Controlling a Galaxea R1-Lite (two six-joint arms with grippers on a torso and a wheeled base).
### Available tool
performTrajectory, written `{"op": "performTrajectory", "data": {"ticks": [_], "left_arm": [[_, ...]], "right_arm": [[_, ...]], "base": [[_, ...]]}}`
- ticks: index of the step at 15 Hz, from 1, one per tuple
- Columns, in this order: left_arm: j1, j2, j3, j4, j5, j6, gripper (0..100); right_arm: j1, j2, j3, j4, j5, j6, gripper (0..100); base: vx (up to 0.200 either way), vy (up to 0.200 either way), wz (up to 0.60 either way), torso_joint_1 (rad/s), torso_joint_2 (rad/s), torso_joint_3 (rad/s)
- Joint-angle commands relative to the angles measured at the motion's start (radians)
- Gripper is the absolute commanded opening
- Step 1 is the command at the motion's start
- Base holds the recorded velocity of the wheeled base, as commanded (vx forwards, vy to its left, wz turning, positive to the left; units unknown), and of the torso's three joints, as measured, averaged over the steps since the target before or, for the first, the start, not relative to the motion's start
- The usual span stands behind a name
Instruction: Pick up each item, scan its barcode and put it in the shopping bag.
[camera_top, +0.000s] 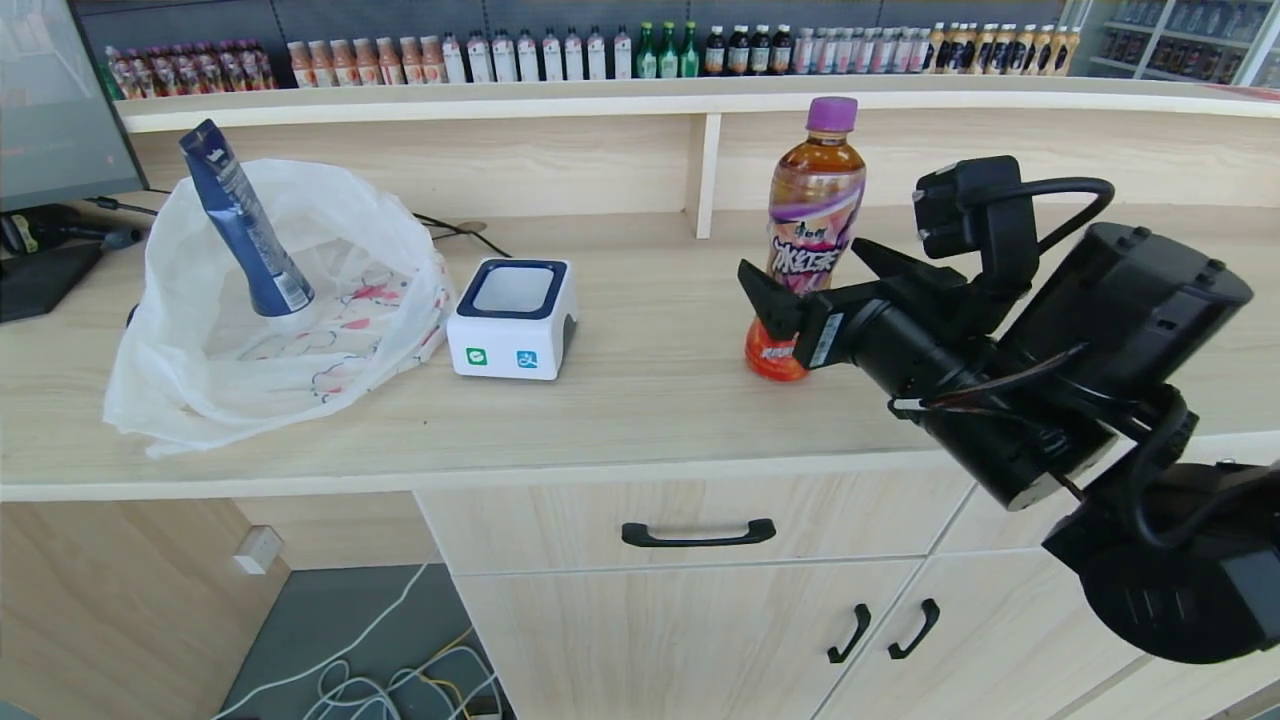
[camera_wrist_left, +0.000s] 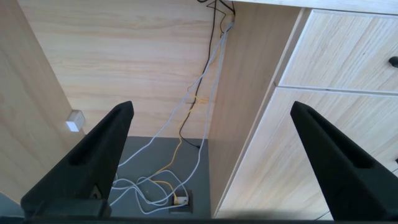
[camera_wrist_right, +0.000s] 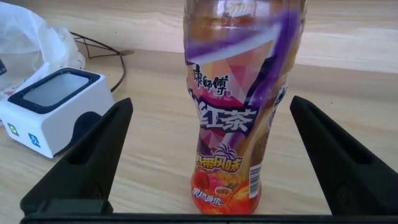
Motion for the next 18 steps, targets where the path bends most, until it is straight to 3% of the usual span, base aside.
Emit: {"op": "performTrajectory", "data": {"ticks": [1,9,13,18], "left_arm": [[0.0,0.0,0.0,0.0,0.0,-0.001,100],[0.0,0.0,0.0,0.0,0.0,0.001,100],[0.0,0.0,0.0,0.0,0.0,0.001,100],[0.0,0.0,0.0,0.0,0.0,-0.001,100]], "right_arm": [[-0.003,0.041,-0.036,0.007,-0.011,0.0,100],[-0.055,0.094,-0.125,0.078,-0.021,0.008,100],[-0.055,0.14,-0.237,0.133,-0.034,0.008,100],[-0.058,0.154,-0.243,0.134,-0.034,0.009,100]], "base": [[0.0,0.0,0.0,0.0,0.0,0.0],[0.0,0.0,0.0,0.0,0.0,0.0],[0.0,0.0,0.0,0.0,0.0,0.0],[0.0,0.0,0.0,0.0,0.0,0.0]]}}
